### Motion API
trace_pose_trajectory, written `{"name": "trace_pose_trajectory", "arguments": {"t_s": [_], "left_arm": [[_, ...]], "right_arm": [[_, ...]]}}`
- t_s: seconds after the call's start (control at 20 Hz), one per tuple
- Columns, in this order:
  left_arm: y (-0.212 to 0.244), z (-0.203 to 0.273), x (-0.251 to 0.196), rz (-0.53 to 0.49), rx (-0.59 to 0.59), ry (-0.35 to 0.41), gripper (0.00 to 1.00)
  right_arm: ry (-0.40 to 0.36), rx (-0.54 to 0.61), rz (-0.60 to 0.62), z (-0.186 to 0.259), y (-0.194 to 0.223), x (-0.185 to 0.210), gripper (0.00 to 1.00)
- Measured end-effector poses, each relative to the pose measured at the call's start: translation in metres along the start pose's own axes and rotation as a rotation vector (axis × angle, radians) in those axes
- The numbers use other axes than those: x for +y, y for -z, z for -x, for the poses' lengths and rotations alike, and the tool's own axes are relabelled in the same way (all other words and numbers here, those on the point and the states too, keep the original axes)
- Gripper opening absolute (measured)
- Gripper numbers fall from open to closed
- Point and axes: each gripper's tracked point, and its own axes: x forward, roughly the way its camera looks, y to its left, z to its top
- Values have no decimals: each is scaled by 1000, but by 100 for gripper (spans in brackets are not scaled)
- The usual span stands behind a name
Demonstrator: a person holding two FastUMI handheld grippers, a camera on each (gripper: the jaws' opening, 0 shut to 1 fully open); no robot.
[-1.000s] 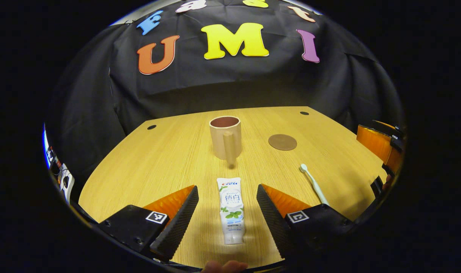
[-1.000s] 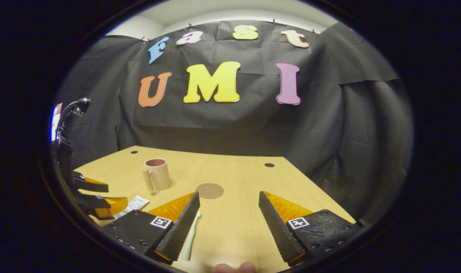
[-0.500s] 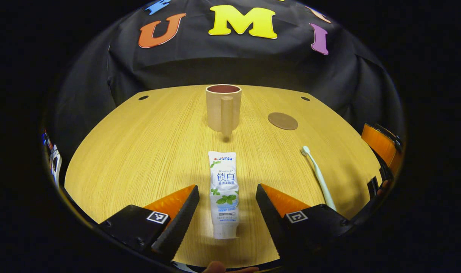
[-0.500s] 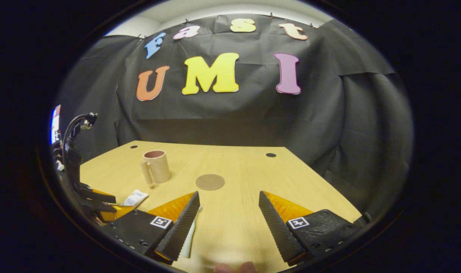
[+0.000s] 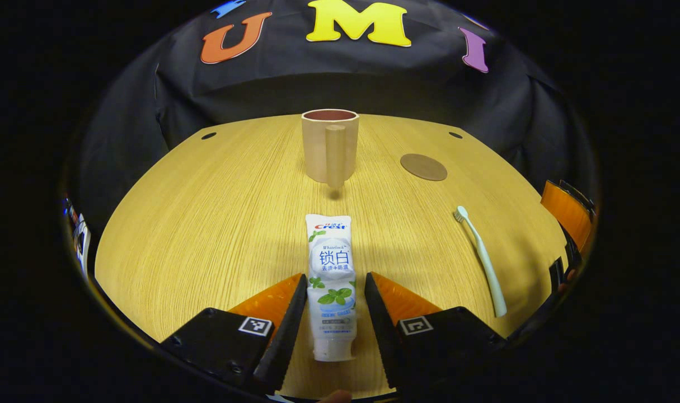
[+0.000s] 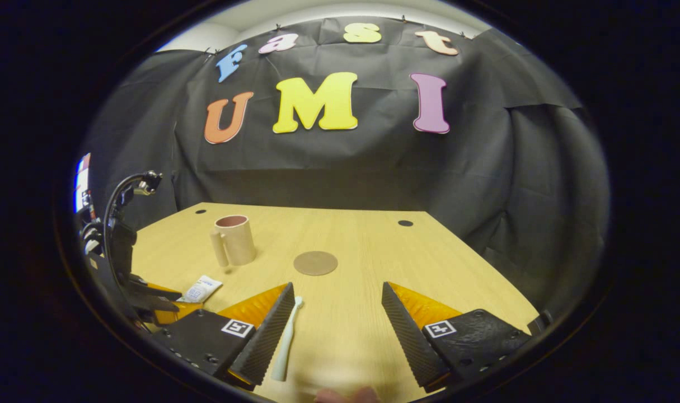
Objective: Put the toothbrush and toothpaste on the desktop into the cup, then pick up the cup and place it on the coaster on the desktop.
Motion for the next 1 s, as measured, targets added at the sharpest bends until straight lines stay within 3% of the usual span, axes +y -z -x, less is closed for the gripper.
{"name": "trace_pose_trajectory", "arguments": {"t_s": [0.1,0.2,0.3,0.55,0.6,1.0], "left_arm": [[-1,-4,-1,-11,8,-13,69],[0,-7,2,-18,12,-19,58],[0,-8,2,-23,13,-19,55],[-6,-8,-1,-8,6,-25,51],[-10,-7,-2,-5,-2,-25,55],[-40,25,5,-10,-148,-40,49]], "right_arm": [[0,5,3,0,1,0,95],[-3,9,2,-1,2,1,96],[-4,10,1,-1,2,1,96],[-5,18,-3,-2,5,2,96],[-5,22,-5,-3,6,2,96],[-19,43,-40,-3,11,12,95]]}}
